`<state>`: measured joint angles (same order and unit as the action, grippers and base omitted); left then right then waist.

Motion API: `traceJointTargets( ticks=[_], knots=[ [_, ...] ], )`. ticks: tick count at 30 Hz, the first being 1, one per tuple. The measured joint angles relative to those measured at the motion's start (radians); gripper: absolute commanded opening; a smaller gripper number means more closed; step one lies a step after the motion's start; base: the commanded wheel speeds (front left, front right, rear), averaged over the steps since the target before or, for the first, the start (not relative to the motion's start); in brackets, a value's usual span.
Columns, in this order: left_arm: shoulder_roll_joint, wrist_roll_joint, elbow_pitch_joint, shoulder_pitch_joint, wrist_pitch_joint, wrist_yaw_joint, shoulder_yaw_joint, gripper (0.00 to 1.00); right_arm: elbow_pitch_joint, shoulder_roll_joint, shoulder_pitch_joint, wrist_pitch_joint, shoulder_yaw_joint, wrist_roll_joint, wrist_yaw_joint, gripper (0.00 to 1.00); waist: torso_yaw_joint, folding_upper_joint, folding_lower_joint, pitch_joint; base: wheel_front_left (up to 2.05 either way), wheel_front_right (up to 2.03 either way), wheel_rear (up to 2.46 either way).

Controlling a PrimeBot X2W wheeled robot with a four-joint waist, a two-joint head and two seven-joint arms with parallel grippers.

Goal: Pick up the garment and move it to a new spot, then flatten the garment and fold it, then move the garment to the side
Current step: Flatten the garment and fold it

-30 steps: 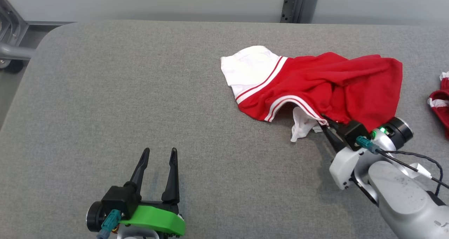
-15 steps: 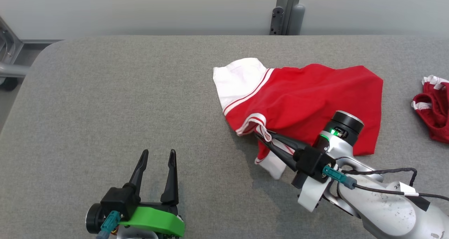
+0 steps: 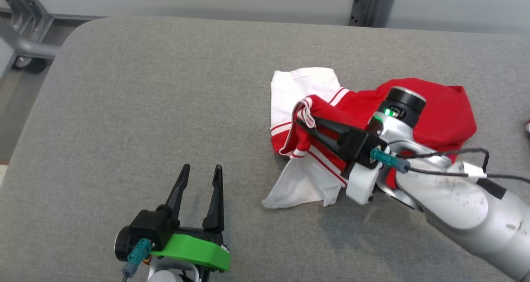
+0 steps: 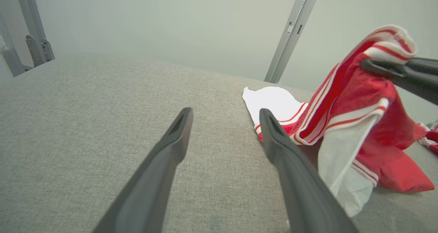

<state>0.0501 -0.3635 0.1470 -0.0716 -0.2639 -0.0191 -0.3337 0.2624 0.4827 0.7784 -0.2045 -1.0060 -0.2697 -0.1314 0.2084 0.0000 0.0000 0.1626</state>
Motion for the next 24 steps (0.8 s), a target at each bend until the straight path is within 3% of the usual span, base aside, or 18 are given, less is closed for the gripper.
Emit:
traceJointTargets(
  ticks=[6,14,15,16,17,18,24],
  knots=[
    [0.000,-0.034,-0.001,-0.028,0.000,-0.016,-0.050,1.00,0.246,-0.045,0.174,-0.031,-0.103,-0.043,0.000,0.00,0.076,0.0000,0.0000,0.047,0.00,0.00,0.00],
    [0.000,-0.068,-0.004,-0.044,0.000,-0.031,-0.111,1.00,0.528,-0.103,0.295,-0.050,-0.179,-0.135,0.000,0.00,0.185,0.0000,0.0000,0.102,0.00,0.00,0.00],
    [0.000,-0.069,-0.005,-0.045,0.000,-0.034,-0.115,1.00,0.556,-0.112,0.301,-0.052,-0.185,-0.145,0.000,0.07,0.195,0.0000,0.0000,0.108,0.00,0.00,0.00],
    [0.000,-0.069,-0.005,-0.045,0.000,-0.035,-0.118,1.00,0.586,-0.125,0.305,-0.052,-0.188,-0.160,0.000,0.34,0.205,0.0000,0.0000,0.114,0.00,0.00,0.00],
    [0.000,-0.071,-0.005,-0.045,0.000,-0.038,-0.120,1.00,0.615,-0.137,0.306,-0.050,-0.200,-0.178,0.000,0.82,0.214,0.0000,0.0000,0.121,0.00,0.00,0.00],
    [0.000,-0.072,-0.004,-0.045,0.000,-0.040,-0.122,1.00,0.635,-0.145,0.306,-0.048,-0.212,-0.189,0.000,1.00,0.221,0.0000,0.0000,0.127,0.00,0.00,0.00],
    [0.000,-0.058,0.005,-0.047,0.000,-0.042,-0.117,1.00,0.706,-0.184,0.345,-0.054,-0.213,-0.231,0.000,1.00,0.216,0.0000,0.0000,0.146,0.00,0.00,0.00]
  ],
)
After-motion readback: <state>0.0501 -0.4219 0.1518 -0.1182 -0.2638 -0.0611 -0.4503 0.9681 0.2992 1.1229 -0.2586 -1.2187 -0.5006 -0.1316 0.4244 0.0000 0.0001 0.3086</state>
